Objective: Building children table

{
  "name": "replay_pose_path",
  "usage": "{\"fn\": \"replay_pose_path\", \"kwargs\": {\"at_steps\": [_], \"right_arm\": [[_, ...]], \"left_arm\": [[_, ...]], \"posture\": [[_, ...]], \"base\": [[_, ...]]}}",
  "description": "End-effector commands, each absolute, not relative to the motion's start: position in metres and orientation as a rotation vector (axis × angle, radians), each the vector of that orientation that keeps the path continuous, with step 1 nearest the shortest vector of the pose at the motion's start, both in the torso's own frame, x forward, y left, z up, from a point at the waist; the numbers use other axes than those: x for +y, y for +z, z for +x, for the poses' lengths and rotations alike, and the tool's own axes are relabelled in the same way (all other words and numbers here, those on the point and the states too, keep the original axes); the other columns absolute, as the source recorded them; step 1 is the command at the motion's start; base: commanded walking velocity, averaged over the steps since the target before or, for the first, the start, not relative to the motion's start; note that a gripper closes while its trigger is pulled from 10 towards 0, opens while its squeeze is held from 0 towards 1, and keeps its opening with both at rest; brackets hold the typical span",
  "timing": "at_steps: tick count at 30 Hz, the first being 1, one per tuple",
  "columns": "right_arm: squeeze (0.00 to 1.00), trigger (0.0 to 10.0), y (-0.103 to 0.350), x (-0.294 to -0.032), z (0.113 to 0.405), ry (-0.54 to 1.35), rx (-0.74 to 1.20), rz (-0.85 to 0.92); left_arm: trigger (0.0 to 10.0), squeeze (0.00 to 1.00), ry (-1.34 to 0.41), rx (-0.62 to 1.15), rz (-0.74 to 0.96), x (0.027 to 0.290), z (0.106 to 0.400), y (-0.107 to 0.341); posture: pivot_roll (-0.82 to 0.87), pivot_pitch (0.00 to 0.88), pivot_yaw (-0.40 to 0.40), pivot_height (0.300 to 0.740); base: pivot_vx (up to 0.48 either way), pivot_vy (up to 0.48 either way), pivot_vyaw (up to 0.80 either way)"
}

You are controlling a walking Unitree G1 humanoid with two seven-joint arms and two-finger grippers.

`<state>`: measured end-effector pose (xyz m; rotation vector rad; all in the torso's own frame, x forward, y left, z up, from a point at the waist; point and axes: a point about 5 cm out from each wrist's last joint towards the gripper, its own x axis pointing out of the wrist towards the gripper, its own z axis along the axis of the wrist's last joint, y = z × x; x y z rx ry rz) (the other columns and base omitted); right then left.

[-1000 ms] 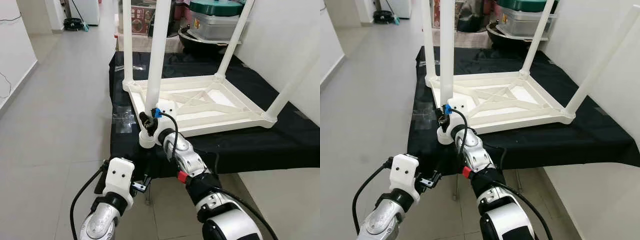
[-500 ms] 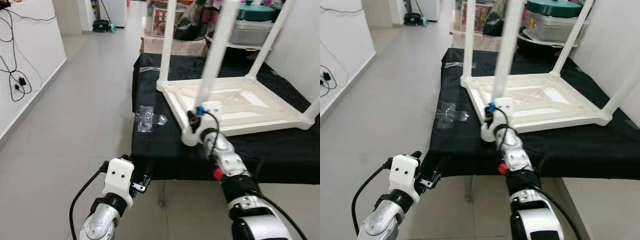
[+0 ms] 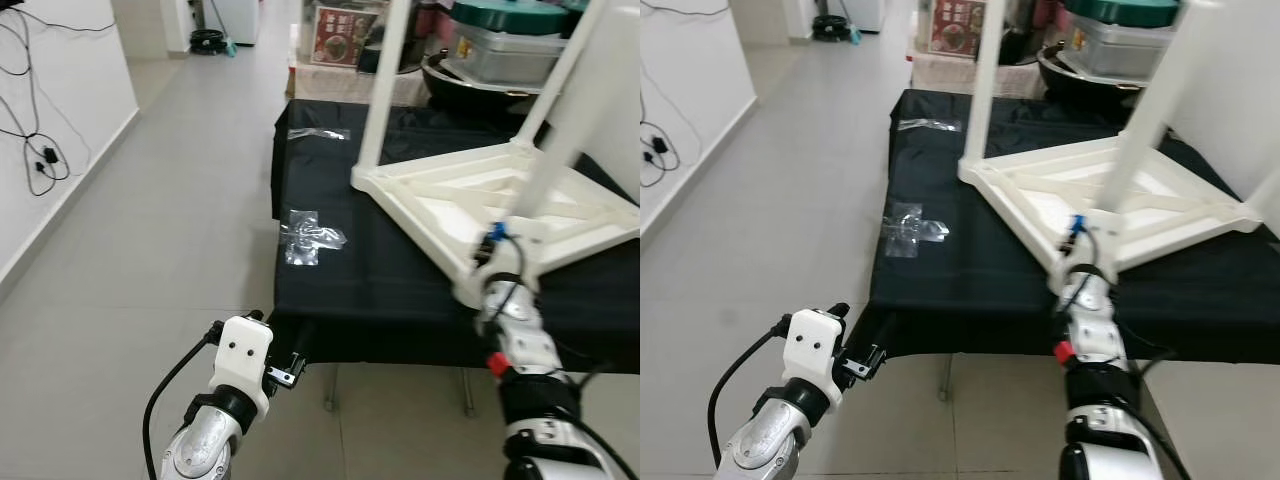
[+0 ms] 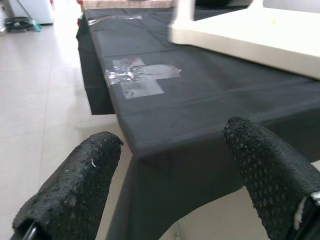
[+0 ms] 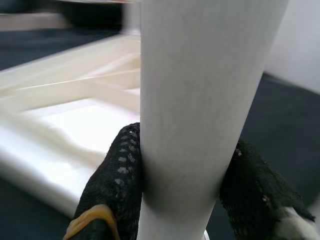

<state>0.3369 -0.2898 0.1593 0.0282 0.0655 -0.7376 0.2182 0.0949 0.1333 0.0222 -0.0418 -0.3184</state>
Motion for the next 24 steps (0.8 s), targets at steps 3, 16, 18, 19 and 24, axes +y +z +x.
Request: {"fn": "replay_pose_path", "kwargs": {"at_steps": [3, 16, 18, 19, 24], "right_arm": [[0.00, 0.0, 0.144, -0.315, 0.324, -0.892, 0.160, -0.034], [1.00, 10.0, 0.155, -0.295, 0.340, -0.767, 0.069, 0.050], [0.76, 10.0, 0.158, -0.288, 0.341, -0.759, 0.056, 0.030], [0.00, 10.0, 0.159, -0.281, 0.340, -0.753, 0.048, 0.013], [0.00, 10.0, 0.158, -0.240, 0.326, -0.591, -0.009, -0.125]], "left_arm": [[10.0, 0.00, -0.337, -0.038, 0.036, 0.093, 0.217, 0.133], [10.0, 0.00, -0.351, -0.024, 0.040, 0.092, 0.216, 0.131], [10.0, 0.00, -0.353, -0.022, 0.041, 0.092, 0.216, 0.130], [10.0, 0.00, -0.354, -0.022, 0.042, 0.092, 0.216, 0.130], [10.0, 0.00, -0.357, -0.018, 0.044, 0.092, 0.216, 0.129]], "posture": [[0.06, 0.078, -0.099, 0.740], [0.06, 0.061, -0.095, 0.740], [0.06, 0.061, -0.096, 0.740], [0.06, 0.061, -0.096, 0.740], [0.05, 0.064, -0.089, 0.740]], "base": [[0.000, 0.000, 0.00], [0.000, 0.000, 0.00], [0.000, 0.000, 0.00], [0.000, 0.000, 0.00], [0.000, 0.000, 0.00]]}}
